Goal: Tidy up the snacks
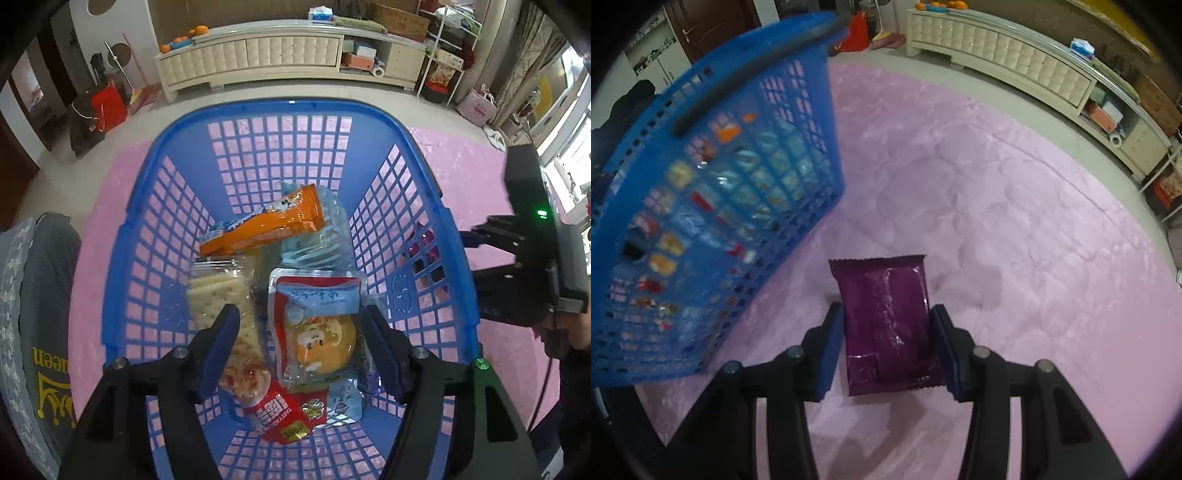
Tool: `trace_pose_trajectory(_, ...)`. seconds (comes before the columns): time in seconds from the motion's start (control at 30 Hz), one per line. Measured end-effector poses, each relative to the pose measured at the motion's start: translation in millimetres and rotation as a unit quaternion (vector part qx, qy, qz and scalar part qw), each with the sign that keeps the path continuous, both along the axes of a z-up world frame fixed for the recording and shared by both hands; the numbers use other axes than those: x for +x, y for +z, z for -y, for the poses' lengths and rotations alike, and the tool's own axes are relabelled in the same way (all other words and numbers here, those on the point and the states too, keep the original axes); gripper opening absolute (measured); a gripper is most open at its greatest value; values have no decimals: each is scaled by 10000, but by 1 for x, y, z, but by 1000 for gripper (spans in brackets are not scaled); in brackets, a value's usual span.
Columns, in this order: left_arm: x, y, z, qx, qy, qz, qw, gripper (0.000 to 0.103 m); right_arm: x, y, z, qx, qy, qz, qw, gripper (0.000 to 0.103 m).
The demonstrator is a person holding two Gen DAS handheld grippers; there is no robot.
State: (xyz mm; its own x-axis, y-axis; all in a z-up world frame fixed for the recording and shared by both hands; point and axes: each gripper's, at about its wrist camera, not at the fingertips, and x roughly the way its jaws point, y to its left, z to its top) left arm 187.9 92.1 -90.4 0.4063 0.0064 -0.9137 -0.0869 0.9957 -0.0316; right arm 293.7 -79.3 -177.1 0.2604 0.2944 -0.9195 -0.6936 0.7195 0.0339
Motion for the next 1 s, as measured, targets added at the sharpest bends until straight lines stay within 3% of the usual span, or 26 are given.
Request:
trace_pose_trajectory(0.13,-11,14,-4,-96,72,232,9997,67,-21,33,6,208,-53,121,9997,52)
trace_pose_trajectory(0.4,-45,64,-8,-65,35,808,9967,68,-74,108,-1,489,24,793,9956,52)
trace_pose_trajectory(0.57,-67,86,-17,-46,14,1103,9939,73,-97,138,-14,631,122,1033,9926,52)
trace_pose_trajectory(0.7,-80,92,-27,83,30,1218,9925,73,-100,152,-28,737,210,1040,9916,52)
trace_pose_trajectory(1.0,-94,79,-66,44,233,1188,9926,73,-108,140,-74,701,459,873,9926,52)
